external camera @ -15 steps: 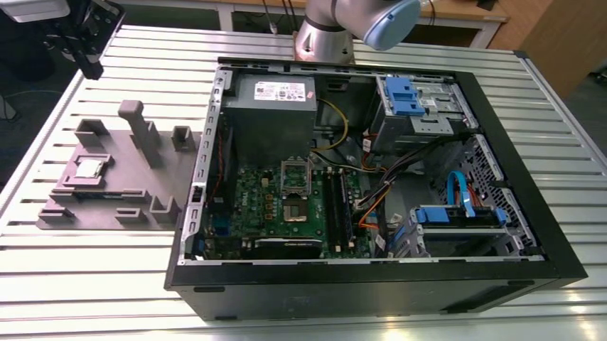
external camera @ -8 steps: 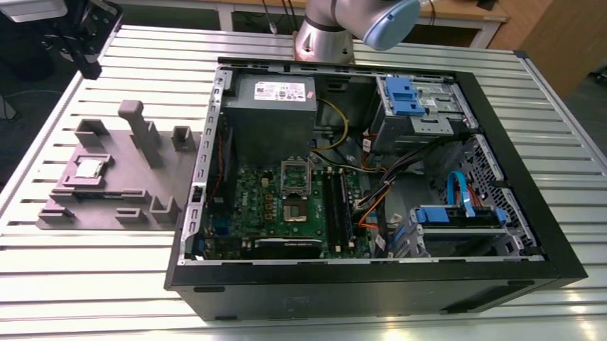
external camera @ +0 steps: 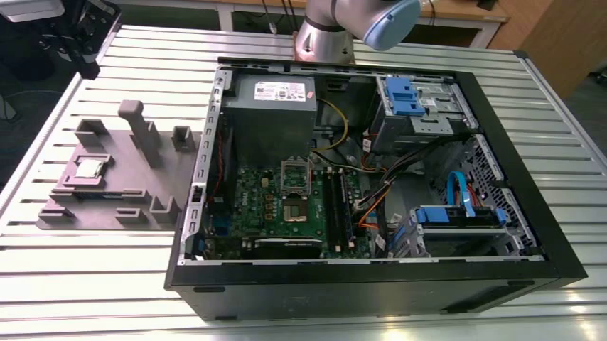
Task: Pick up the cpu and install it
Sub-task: 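Reach for the cpu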
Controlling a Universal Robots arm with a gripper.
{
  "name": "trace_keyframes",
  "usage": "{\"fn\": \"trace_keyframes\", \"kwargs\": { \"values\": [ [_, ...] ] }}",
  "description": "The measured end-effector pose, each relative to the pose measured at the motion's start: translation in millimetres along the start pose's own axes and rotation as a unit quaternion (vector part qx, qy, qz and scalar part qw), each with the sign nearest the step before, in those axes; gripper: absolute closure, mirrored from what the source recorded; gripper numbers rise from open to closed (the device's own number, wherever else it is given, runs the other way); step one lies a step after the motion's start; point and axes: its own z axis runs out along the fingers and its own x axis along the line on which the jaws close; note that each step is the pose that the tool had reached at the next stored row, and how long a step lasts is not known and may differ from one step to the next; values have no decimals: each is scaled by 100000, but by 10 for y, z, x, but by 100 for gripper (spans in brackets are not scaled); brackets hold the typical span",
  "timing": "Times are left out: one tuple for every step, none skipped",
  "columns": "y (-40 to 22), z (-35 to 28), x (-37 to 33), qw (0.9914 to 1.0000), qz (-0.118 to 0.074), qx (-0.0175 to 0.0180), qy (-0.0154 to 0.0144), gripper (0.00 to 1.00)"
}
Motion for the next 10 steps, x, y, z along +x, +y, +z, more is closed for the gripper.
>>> {"fn": "trace_keyframes", "kwargs": {
  "values": [
    [0, 0, 3, 100000, 0, 0, 0, 90],
    [0, 0, 6, 100000, 0, -1, -1, 90],
    [-1, 0, 9, 100000, 0, 0, -2, 90],
    [-1, 0, 12, 100000, 0, 0, -1, 90],
    [-1, 0, 14, 100000, -1, 0, -1, 90],
    [-1, 0, 17, 100000, 0, -2, -2, 90],
    [-2, 0, 20, 100000, 0, -2, -2, 90],
    [-2, 0, 23, 100000, 1, -1, -2, 90],
    [-2, 1, 25, 100000, -1, -1, -2, 90],
    [-2, 1, 28, 100000, 1, -2, -5, 90]
  ]
}}
